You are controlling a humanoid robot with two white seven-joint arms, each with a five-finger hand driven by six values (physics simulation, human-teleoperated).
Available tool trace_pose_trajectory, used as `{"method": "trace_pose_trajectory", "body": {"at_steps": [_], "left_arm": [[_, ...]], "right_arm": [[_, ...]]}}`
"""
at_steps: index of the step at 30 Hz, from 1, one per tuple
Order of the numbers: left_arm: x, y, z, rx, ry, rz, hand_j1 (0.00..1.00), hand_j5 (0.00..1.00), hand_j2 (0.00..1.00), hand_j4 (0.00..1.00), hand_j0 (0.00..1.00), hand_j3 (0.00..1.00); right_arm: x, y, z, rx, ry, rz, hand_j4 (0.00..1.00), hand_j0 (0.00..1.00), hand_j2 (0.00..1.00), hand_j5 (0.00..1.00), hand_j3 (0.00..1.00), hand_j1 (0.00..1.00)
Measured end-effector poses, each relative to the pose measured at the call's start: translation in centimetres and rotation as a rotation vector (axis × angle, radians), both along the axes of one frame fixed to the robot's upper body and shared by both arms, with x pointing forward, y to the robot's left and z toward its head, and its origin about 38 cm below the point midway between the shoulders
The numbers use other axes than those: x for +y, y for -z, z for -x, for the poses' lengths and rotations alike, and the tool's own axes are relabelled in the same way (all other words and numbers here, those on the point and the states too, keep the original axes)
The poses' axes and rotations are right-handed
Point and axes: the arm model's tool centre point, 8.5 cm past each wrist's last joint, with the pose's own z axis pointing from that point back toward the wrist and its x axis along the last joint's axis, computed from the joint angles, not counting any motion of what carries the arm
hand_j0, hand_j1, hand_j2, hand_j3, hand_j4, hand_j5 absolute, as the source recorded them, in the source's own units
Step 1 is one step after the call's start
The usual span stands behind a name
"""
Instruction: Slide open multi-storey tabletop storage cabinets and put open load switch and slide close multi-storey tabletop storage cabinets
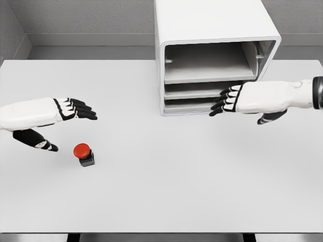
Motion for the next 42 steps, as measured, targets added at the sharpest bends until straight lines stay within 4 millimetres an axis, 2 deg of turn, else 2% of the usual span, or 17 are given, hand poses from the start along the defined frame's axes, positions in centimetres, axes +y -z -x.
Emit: {"method": "trace_pose_trajectory", "body": {"at_steps": [4,8,11,15,20,29,38,42], "left_arm": [[0.0,0.4,0.0,-0.011,0.002,-0.044,1.0,1.0,1.0,1.0,1.0,1.0],[-0.3,1.5,0.1,-0.008,0.01,-0.078,1.0,1.0,1.0,1.0,1.0,1.0],[-0.9,2.3,0.2,0.002,0.023,-0.084,1.0,1.0,1.0,1.0,1.0,1.0],[-1.6,3.3,0.2,0.008,0.037,-0.091,1.0,1.0,1.0,1.0,1.0,1.0],[-1.8,4.0,0.3,0.004,0.045,-0.127,1.0,1.0,1.0,1.0,1.0,1.0],[-1.9,3.8,-0.1,-0.036,0.049,-0.186,1.0,1.0,1.0,1.0,1.0,1.0],[-2.3,4.6,-0.2,-0.055,0.059,-0.231,1.0,1.0,1.0,1.0,1.0,1.0],[-1.8,3.4,-0.6,-0.09,0.042,-0.23,1.0,1.0,1.0,1.0,1.0,1.0]], "right_arm": [[0.4,0.3,0.0,0.004,-0.008,-0.009,1.0,1.0,1.0,1.0,1.0,1.0],[0.8,-0.3,-0.1,-0.035,-0.006,-0.12,1.0,1.0,1.0,1.0,1.0,1.0],[1.0,-0.7,-0.2,-0.045,-0.009,-0.138,1.0,1.0,1.0,1.0,1.0,1.0],[1.4,-0.1,-0.1,0.031,-0.019,-0.113,1.0,1.0,1.0,1.0,1.0,1.0],[2.0,-0.6,0.0,0.14,-0.028,-0.161,1.0,1.0,1.0,1.0,1.0,1.0],[2.8,-1.6,-2.2,0.166,-0.01,-0.23,1.0,1.0,1.0,1.0,1.0,1.0],[2.7,-1.4,-4.6,0.189,0.116,-0.249,1.0,1.0,1.0,1.0,1.0,1.0],[2.6,-1.1,-5.4,0.203,0.178,-0.25,1.0,1.0,1.0,1.0,1.0,1.0]]}}
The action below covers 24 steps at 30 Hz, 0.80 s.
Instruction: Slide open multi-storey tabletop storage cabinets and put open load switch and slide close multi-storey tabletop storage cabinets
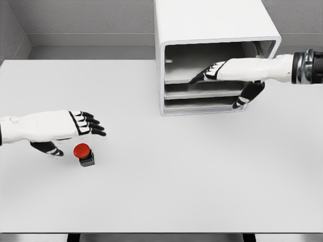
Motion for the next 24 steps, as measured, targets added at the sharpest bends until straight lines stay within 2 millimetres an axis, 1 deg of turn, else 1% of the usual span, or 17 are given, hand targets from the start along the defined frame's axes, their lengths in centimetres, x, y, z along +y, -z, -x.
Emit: {"method": "trace_pose_trajectory", "body": {"at_steps": [2,3,5,8,9,10,11,15,18,21,23,24], "left_arm": [[0.7,-2.6,-0.7,-0.062,-0.014,0.014,1.0,1.0,1.0,1.0,1.0,1.0],[1.0,-3.2,-0.7,-0.078,-0.023,0.048,1.0,1.0,1.0,1.0,1.0,1.0],[1.2,-5.1,-0.9,-0.149,-0.048,0.175,1.0,1.0,1.0,1.0,1.0,1.0],[2.0,-9.3,-1.3,-0.294,-0.077,0.342,1.0,1.0,1.0,1.0,1.0,1.0],[2.1,-9.5,-1.2,-0.288,-0.082,0.358,1.0,1.0,1.0,1.0,1.0,1.0],[2.3,-9.3,-1.1,-0.253,-0.084,0.347,1.0,1.0,1.0,1.0,1.0,1.0],[2.3,-8.7,-1.0,-0.203,-0.081,0.314,1.0,1.0,1.0,1.0,1.0,1.0],[2.0,-3.5,0.4,0.05,-0.033,0.109,1.0,1.0,1.0,1.0,1.0,1.0],[0.8,-0.7,1.0,0.144,0.01,0.068,1.0,1.0,1.0,1.0,1.0,1.0],[-1.0,0.7,1.0,0.172,0.053,0.077,1.0,1.0,1.0,1.0,1.0,1.0],[-1.7,0.4,0.6,0.151,0.071,0.071,1.0,1.0,1.0,1.0,1.0,1.0],[-1.9,0.6,0.6,0.148,0.076,0.064,1.0,1.0,1.0,1.0,1.0,1.0]], "right_arm": [[-0.1,0.1,-0.3,0.009,0.025,0.003,1.0,1.0,1.0,1.0,1.0,1.0],[-0.2,0.2,-0.4,0.013,0.038,0.004,1.0,1.0,1.0,1.0,1.0,1.0],[-0.4,0.1,-0.8,0.015,0.058,0.006,1.0,1.0,1.0,1.0,1.0,1.0],[-0.4,0.2,-1.3,0.021,0.074,0.011,1.0,1.0,1.0,1.0,1.0,1.0],[-0.4,0.4,-1.4,0.026,0.078,0.014,1.0,1.0,1.0,1.0,1.0,1.0],[-0.4,0.6,-1.6,0.029,0.08,0.017,1.0,1.0,1.0,1.0,1.0,1.0],[-0.4,0.8,-1.6,0.033,0.08,0.021,1.0,1.0,1.0,1.0,1.0,1.0],[-0.3,1.4,-1.6,0.039,0.075,0.037,1.0,1.0,1.0,1.0,1.0,1.0],[-0.3,1.6,-1.6,0.041,0.073,0.044,1.0,1.0,1.0,1.0,1.0,1.0],[-0.2,1.6,-1.6,0.039,0.073,0.046,1.0,1.0,1.0,1.0,1.0,1.0],[-0.2,1.6,-1.5,0.038,0.073,0.049,1.0,1.0,1.0,1.0,1.0,1.0],[-0.1,1.6,-1.5,0.037,0.072,0.051,1.0,1.0,1.0,1.0,1.0,1.0]]}}
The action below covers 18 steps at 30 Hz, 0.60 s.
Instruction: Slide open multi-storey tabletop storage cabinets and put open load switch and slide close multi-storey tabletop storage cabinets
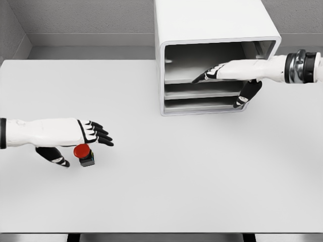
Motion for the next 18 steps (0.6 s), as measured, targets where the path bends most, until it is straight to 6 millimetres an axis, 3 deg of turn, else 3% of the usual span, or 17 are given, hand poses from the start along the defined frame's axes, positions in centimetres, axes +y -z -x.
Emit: {"method": "trace_pose_trajectory", "body": {"at_steps": [12,18], "left_arm": [[-0.2,0.9,-0.1,-0.024,0.012,-0.057,1.0,1.0,1.0,1.0,1.0,1.0],[-0.6,1.4,-0.2,-0.038,0.022,-0.078,1.0,1.0,1.0,1.0,1.0,1.0]], "right_arm": [[1.8,-1.3,1.3,-0.039,-0.071,0.028,1.0,1.0,1.0,1.0,1.0,1.0],[2.6,-0.9,2.4,-0.031,-0.13,0.034,1.0,1.0,1.0,1.0,1.0,1.0]]}}
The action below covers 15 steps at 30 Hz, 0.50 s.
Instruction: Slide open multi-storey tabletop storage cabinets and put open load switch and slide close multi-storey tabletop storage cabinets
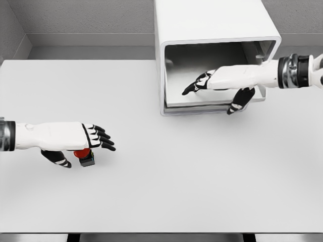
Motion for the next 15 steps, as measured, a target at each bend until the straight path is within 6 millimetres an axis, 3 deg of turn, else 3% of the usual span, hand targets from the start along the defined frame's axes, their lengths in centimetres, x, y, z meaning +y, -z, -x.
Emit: {"method": "trace_pose_trajectory", "body": {"at_steps": [15], "left_arm": [[0.8,1.1,-1.1,0.004,-0.042,-0.02,1.0,1.0,1.0,1.0,1.0,1.0]], "right_arm": [[-2.2,1.4,2.8,0.026,-0.089,0.037,1.0,1.0,1.0,1.0,1.0,1.0]]}}
